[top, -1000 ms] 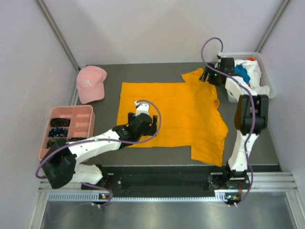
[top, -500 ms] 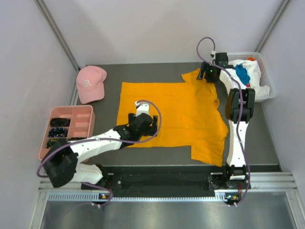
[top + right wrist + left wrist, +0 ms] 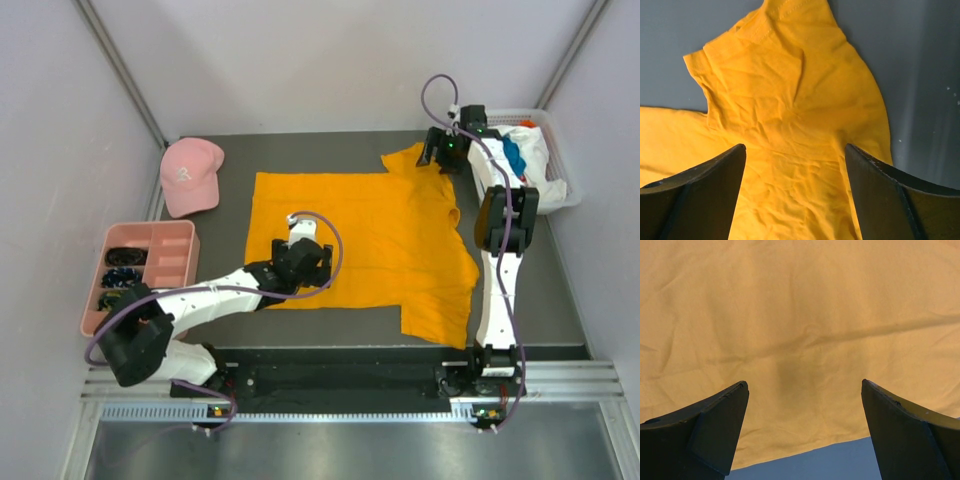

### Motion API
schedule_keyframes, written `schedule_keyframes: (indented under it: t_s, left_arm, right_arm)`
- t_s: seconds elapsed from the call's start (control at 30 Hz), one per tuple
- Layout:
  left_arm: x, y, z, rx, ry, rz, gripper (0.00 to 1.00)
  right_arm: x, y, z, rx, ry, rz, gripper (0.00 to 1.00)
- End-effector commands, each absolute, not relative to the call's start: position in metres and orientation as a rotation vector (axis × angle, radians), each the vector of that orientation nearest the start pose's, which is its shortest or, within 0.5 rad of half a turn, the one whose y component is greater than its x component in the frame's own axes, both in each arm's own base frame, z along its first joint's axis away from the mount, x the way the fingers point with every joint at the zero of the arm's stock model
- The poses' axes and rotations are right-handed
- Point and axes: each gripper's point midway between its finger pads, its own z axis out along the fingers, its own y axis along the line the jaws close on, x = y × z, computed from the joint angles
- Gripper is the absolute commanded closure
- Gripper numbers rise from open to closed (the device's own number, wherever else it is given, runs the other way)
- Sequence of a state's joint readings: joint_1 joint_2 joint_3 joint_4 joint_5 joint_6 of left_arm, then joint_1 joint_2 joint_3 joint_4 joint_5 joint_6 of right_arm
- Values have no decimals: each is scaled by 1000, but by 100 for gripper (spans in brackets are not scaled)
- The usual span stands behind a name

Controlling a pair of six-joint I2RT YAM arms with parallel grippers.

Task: Fold and stack the t-shirts
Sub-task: Flatten out the tshirt

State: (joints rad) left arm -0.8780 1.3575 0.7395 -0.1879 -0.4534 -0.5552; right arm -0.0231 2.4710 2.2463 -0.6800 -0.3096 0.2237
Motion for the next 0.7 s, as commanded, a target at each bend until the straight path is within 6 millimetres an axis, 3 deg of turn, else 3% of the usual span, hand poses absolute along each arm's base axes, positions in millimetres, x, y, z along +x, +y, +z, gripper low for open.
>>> schedule_keyframes:
  t_s: [0.0,0.67]
  left_arm:
    - [273,-238,97,128,2235,-248,1]
    - [276,-241,103,130,2231,-252,1]
  right_arm:
    - [590,30,63,184,2509,453,19]
    - [565,17,31,163,2658,357,23]
